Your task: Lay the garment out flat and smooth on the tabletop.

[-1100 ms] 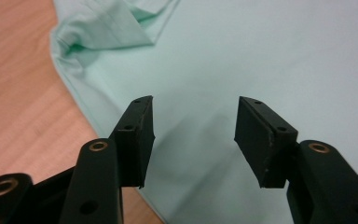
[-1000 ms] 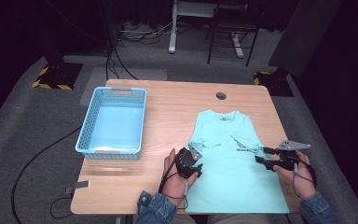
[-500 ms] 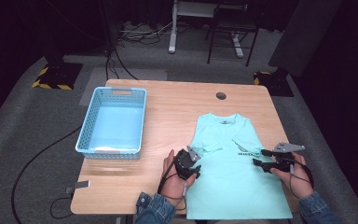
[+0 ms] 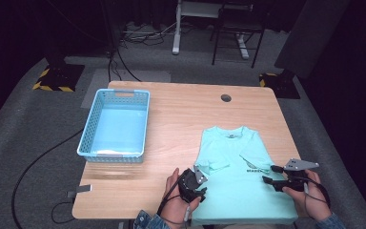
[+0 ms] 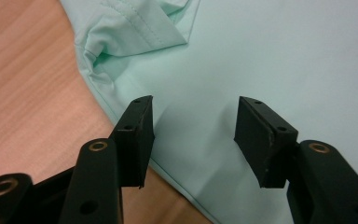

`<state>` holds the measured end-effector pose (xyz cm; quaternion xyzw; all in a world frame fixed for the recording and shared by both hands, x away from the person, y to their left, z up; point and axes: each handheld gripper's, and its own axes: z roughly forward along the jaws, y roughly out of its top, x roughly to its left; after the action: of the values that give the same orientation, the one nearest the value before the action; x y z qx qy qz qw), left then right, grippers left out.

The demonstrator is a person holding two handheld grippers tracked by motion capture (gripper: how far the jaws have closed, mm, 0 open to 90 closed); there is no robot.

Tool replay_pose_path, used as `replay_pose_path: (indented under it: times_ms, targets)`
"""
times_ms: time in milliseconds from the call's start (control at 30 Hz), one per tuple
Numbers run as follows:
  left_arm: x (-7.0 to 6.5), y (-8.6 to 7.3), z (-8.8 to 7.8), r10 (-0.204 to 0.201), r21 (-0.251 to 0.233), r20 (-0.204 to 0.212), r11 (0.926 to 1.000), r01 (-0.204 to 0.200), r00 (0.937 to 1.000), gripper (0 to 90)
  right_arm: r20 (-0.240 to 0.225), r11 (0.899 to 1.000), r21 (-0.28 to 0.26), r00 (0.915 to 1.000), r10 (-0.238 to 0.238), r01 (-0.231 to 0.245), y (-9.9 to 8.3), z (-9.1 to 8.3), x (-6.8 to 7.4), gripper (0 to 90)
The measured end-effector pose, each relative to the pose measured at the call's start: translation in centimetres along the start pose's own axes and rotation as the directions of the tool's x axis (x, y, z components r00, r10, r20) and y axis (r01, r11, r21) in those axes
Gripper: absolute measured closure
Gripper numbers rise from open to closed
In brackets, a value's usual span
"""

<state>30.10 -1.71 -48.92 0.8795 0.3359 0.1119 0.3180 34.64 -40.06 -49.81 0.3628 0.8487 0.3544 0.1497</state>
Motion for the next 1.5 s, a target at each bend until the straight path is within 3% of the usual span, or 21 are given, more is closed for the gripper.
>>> replay_pose_path:
  times_ms: [67, 167, 267, 333, 433, 567, 733, 833, 1133, 1500]
  targets:
    - [0.0, 0.1, -0.4, 0.007, -0.019, -0.017, 0.9998, -0.008, 0.9998, 45.7, -0.005, 1.0, 0.027, 0.9999, -0.009, 0.009, 0.3, -0.5, 0.2, 36.6]
    - [0.6, 0.7, -0.3, -0.011, -0.037, -0.044, 0.9993, 0.009, 0.999, 45.2, 0.023, 0.999, -0.046, 0.9995, 0.02, -0.019, 1.2, -0.8, -0.2, 36.1]
    - [1.3, 1.3, 0.5, -0.022, -0.041, -0.062, 0.999, 0.019, 0.9979, 45.2, 0.045, 0.997, -0.077, 0.9983, 0.036, -0.033, 2.0, -0.1, -1.0, 34.3]
    - [1.6, 1.3, 1.1, -0.031, -0.026, -0.057, 0.9992, 0.03, 0.9979, 45.3, 0.058, 0.997, -0.068, 0.9978, 0.031, -0.028, 2.1, 0.5, -1.4, 34.2]
    - [1.4, 1.0, 1.2, -0.025, -0.027, -0.064, 0.9994, 0.023, 0.9976, 45.5, 0.055, 1.0, -0.013, 0.9983, 0.019, -0.019, 1.6, 1.2, -1.6, 33.7]
    - [0.9, 0.6, 0.8, -0.024, -0.015, -0.049, 0.9996, 0.023, 0.9985, 45.8, 0.058, 0.997, -0.036, 0.9958, 0.071, -0.069, 0.4, 0.8, -1.6, 33.1]
    - [0.3, 0.2, 0.2, -0.02, -0.02, -0.038, 0.9996, 0.019, 0.9991, 45.4, 0.056, 0.998, -0.018, 0.9962, 0.067, -0.066, -0.5, -0.2, -1.2, 33.0]
    - [0.5, 0.3, -0.2, -0.03, -0.036, -0.049, 0.9989, 0.029, 0.9984, 43.5, 0.064, 0.997, -0.039, 0.9954, 0.072, -0.07, -1.0, -0.5, -1.0, 33.0]
    - [0.9, 2.0, -0.8, -0.008, -0.063, -0.076, 0.998, 0.003, 0.9971, 42.9, 0.109, 0.993, -0.05, 0.9881, 0.109, -0.104, -1.8, -1.1, 0.0, 33.1]
    - [-0.8, 4.8, -0.4, 0.053, -0.104, -0.072, 0.9928, -0.061, 0.996, 42.9, 0.109, 0.993, -0.062, 0.988, 0.109, -0.103, -2.4, -1.6, 0.3, 33.2]
